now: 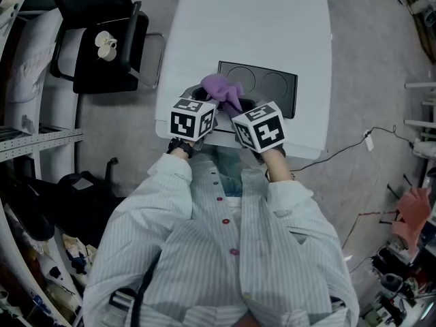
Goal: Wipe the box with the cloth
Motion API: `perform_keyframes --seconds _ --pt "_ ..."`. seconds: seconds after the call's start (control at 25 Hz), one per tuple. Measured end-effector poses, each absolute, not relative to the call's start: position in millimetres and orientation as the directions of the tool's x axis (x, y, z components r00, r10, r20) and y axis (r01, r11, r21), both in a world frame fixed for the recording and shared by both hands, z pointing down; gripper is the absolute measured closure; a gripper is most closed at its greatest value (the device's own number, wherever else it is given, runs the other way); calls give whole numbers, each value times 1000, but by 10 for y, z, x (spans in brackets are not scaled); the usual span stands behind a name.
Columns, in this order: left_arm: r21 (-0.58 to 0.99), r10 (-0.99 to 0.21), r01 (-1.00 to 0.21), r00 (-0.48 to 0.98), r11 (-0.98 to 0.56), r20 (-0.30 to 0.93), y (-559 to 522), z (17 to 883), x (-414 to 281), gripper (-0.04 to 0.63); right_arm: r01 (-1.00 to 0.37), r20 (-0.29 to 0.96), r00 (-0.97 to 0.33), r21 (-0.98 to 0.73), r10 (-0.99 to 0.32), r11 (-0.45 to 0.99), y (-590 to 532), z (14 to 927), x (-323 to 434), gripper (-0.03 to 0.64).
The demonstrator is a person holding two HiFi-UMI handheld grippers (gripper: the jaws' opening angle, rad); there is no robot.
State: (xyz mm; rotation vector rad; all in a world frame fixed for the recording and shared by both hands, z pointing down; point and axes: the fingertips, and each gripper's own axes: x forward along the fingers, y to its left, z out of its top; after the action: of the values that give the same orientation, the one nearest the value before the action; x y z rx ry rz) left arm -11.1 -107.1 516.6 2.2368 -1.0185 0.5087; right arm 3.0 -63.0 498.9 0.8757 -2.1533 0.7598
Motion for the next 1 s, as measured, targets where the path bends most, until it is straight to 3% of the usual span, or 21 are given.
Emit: perform_keyframes --seconds 0.44,1.0 --pt "372 -552 -781 620 -502 557 -1051 5164 -130 522 -780 776 -512 -241 -368 578 -595 5124 238 574" --pt "365 -566 -788 612 -495 553 -1068 5173 -147 522 -910 796 -371 -208 -479 359 -561 5132 1378 574"
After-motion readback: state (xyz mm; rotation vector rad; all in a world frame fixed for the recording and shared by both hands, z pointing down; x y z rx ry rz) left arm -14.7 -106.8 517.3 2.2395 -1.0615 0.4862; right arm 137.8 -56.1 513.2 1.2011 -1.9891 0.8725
